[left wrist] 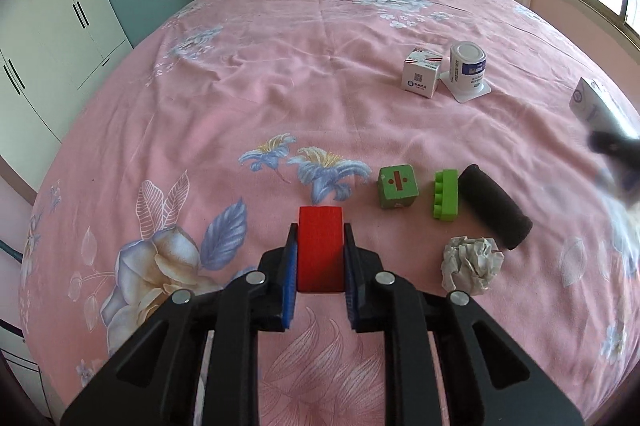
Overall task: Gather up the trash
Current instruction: 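Carry the milk carton and red block toward the trash bin with both tools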
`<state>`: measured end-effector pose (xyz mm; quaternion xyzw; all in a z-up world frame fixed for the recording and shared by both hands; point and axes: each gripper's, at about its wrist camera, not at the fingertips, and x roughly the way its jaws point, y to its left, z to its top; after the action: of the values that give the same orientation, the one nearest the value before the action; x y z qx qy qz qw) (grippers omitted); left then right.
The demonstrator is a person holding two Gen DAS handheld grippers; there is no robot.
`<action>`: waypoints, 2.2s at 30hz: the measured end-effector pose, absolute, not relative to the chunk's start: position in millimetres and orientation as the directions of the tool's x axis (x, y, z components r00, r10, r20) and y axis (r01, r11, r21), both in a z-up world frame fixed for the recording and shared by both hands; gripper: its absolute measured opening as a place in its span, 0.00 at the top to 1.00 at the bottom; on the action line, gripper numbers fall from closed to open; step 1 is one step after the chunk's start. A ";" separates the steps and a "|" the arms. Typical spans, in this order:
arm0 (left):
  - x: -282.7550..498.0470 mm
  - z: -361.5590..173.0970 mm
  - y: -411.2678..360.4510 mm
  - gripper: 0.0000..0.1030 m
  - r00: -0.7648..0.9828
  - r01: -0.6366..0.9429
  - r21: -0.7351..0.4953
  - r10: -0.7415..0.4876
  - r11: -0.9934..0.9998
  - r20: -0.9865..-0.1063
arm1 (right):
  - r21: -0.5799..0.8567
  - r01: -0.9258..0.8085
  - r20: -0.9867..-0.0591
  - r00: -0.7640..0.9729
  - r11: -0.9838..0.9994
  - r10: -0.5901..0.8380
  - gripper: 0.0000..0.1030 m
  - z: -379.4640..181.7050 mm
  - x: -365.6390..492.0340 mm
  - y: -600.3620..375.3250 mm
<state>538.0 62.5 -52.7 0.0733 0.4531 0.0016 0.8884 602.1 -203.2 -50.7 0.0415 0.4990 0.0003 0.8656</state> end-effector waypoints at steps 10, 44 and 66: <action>441.5 77.5 47.0 0.79 0.712 0.041 0.174 0.093 0.984 -0.696 | 0.058 -0.017 -0.768 0.638 0.998 0.055 0.53 81.1 494.8 -214.0; 176.4 206.4 9.0 0.79 0.826 0.162 0.151 -0.050 0.975 -0.562 | 0.051 -0.278 -0.580 0.774 0.959 0.255 0.53 243.4 180.1 -245.9; 163.9 -11.6 8.7 0.79 0.505 0.301 0.033 -0.130 0.953 -0.853 | 0.121 -0.439 -0.810 0.474 0.890 0.344 0.53 34.0 141.3 -177.3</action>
<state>163.9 8.7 -11.6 0.0889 0.4817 -0.1248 0.8628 141.3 -177.3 34.0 -0.0517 0.4589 0.2284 0.8571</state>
